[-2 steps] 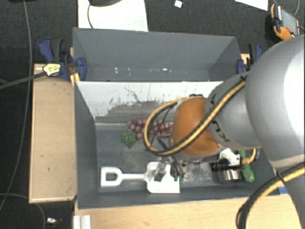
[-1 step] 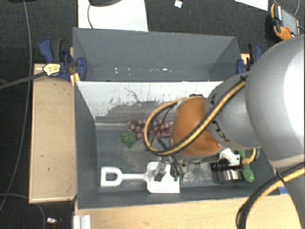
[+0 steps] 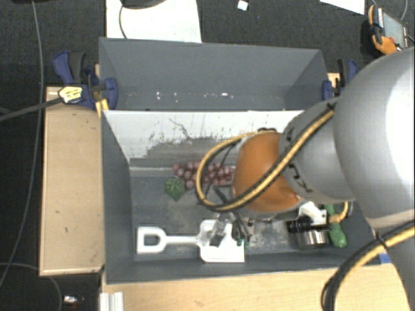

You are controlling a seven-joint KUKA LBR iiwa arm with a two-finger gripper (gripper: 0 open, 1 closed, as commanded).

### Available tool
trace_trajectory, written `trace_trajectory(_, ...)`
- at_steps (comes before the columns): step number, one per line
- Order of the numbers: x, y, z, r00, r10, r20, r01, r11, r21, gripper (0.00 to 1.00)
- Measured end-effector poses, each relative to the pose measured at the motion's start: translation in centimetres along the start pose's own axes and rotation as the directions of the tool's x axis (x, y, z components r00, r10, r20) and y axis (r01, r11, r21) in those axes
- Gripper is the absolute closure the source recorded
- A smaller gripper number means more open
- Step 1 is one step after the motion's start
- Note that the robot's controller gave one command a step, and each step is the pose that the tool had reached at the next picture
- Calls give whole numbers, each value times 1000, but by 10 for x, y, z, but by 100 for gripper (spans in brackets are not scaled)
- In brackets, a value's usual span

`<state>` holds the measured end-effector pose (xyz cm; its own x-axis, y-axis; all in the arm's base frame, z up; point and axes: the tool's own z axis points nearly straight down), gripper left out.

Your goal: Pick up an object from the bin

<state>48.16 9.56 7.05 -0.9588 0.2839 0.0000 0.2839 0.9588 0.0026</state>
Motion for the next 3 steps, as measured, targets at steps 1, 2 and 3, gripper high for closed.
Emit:
trace_trajectory(1,0,0,-15,1000,1,1,-1,1000,-1,100)
trace_trajectory(2,0,0,-32,1000,0,2,0,1000,-1,100)
trace_trajectory(3,1,0,-54,1000,0,0,0,1000,0,100)
